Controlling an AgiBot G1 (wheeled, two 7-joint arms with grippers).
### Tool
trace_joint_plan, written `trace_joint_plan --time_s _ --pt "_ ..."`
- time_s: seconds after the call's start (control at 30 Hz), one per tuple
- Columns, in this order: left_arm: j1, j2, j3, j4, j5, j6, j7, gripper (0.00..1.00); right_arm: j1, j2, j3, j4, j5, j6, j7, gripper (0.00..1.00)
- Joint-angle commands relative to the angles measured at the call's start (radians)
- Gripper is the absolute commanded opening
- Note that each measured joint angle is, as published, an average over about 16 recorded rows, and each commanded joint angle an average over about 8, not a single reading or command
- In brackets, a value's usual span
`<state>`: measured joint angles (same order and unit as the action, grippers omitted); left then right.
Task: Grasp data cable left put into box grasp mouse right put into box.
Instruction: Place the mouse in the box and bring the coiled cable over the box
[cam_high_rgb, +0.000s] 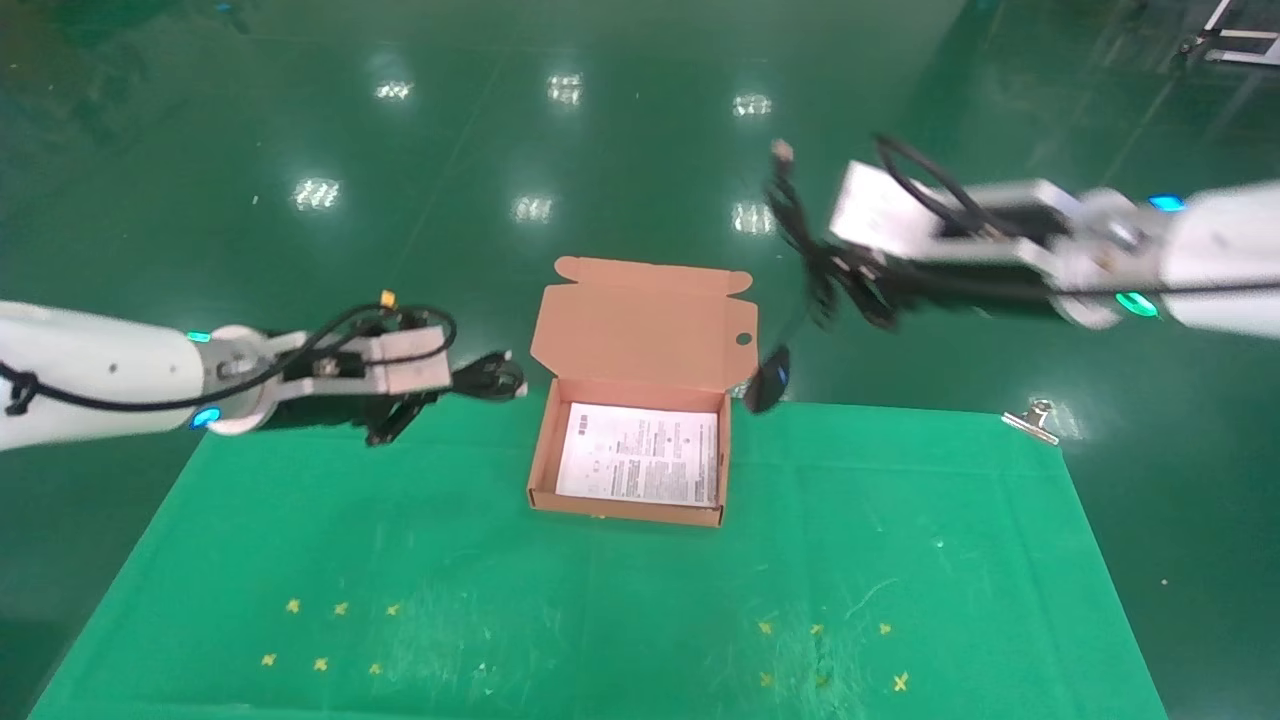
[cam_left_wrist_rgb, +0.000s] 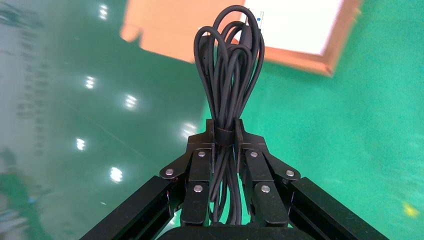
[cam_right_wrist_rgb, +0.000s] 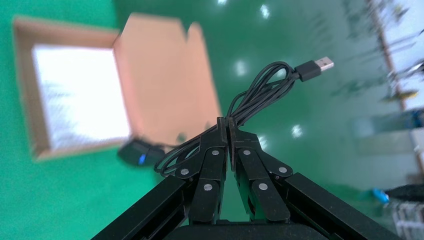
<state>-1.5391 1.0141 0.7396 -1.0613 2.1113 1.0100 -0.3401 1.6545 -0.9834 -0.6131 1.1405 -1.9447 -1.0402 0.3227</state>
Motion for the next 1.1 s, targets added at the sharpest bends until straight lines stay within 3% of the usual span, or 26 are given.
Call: trace_joint_plan --time_s 0.03,0.37,0.63,0.83,1.1 --pt "-0.012 0.015 -0.002 0.004 0.01 -0.016 -0.001 0.0 0.027 -0.041 0.004 -0.032 0.011 0.027 -0.028 0.0" --pt "-0.09 0.094 0.0 0.151 0.066 -0.094 0.016 0.0 0.109 -0.245 0.007 -0.347 0.092 0.126 -0.255 0.0" --pt "-0.116 0.116 0.007 0.211 0.115 -0.12 -0.001 0.0 0.139 -0.342 0.016 -0.542 0.157 0.143 -0.399 0.0" --pt "-0.118 0.114 0.008 0.225 0.127 -0.123 -0.009 0.0 0.141 -0.363 0.01 -0.592 0.179 0.147 -0.431 0.0" --pt "-0.107 0.072 0.017 0.208 0.182 -0.1 -0.056 0.0 0.101 -0.359 -0.023 -0.564 0.189 0.146 -0.404 0.0"
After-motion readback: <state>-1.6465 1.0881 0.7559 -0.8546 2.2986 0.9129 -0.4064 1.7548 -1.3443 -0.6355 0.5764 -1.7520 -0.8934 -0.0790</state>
